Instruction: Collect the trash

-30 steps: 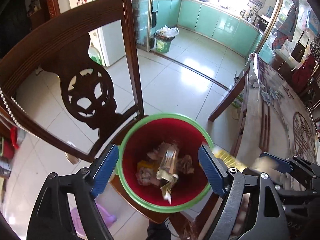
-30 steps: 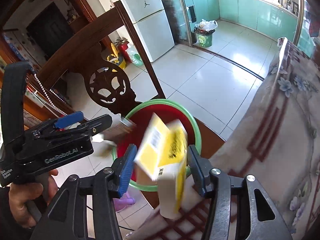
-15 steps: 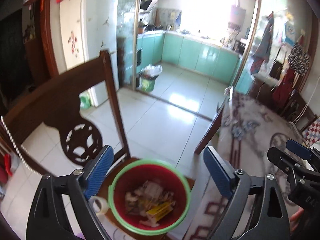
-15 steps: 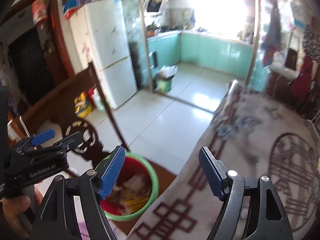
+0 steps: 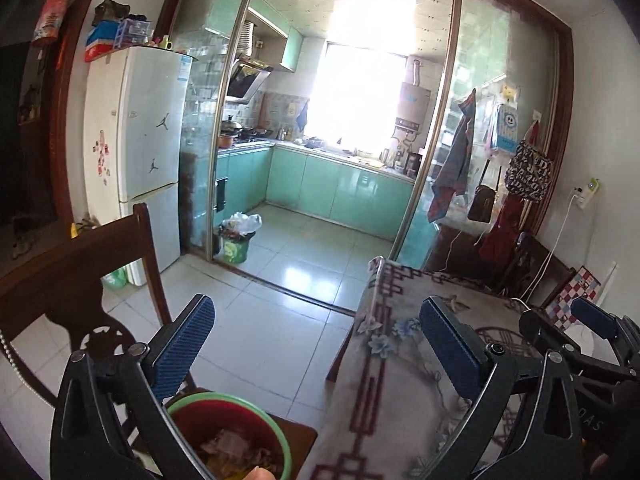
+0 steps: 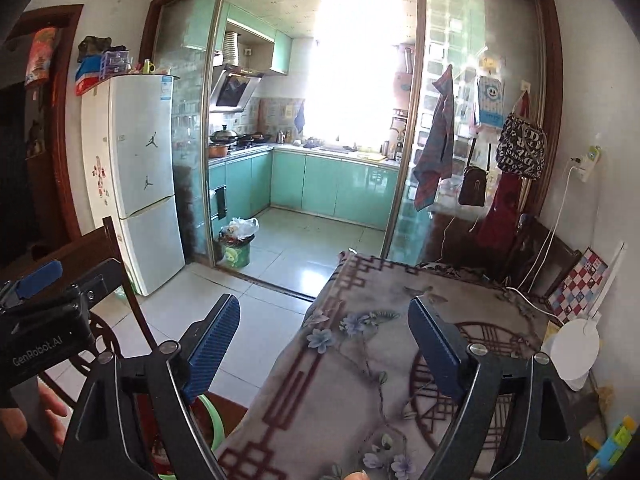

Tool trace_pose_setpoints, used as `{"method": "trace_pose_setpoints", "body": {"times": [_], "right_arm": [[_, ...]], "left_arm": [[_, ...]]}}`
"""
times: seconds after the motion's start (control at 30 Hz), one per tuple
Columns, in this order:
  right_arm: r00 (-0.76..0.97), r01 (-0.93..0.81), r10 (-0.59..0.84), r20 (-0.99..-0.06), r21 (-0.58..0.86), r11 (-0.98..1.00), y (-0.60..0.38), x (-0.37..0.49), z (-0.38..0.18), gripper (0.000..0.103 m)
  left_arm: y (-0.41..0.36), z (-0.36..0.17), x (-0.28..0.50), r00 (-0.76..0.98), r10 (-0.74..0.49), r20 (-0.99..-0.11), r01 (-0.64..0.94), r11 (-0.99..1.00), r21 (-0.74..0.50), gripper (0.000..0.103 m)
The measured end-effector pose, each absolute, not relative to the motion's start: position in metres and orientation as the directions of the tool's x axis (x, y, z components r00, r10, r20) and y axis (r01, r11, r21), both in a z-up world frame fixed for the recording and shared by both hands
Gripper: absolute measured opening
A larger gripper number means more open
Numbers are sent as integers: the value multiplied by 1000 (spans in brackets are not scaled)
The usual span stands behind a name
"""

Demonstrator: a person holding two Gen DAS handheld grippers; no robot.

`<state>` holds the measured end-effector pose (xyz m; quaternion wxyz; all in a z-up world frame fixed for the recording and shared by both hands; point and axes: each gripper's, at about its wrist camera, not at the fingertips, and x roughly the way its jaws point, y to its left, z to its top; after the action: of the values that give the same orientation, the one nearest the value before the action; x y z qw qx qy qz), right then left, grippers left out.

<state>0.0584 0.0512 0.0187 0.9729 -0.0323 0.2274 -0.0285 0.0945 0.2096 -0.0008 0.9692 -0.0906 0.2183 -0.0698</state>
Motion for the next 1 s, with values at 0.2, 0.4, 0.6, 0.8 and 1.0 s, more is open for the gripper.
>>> {"method": "trace_pose_setpoints", "body": {"times": [0.2,0.4,0.6,0.8,1.0], "right_arm": [[887,41,-37,-460,-2,999,41,44,18,86],[886,58,-37,-463,31,998,19,27,15,86],[890,32,-10,-456,40,999,-13,13,18,86],[888,23,0,-460,45,999,-57,-8,17,86],[885,24,4,-466,54,998,-105,-26,14,86]], "left_arm": [[201,8,89,906,-178,-384,121,978,-169,103],[186,17,79,932,-87,-350,65,995,-75,103],[159,19,63,935,-54,-351,34,997,-62,103],[129,16,47,932,13,-362,-40,997,-67,103],[95,13,26,936,87,-340,-96,995,-9,103]]}}
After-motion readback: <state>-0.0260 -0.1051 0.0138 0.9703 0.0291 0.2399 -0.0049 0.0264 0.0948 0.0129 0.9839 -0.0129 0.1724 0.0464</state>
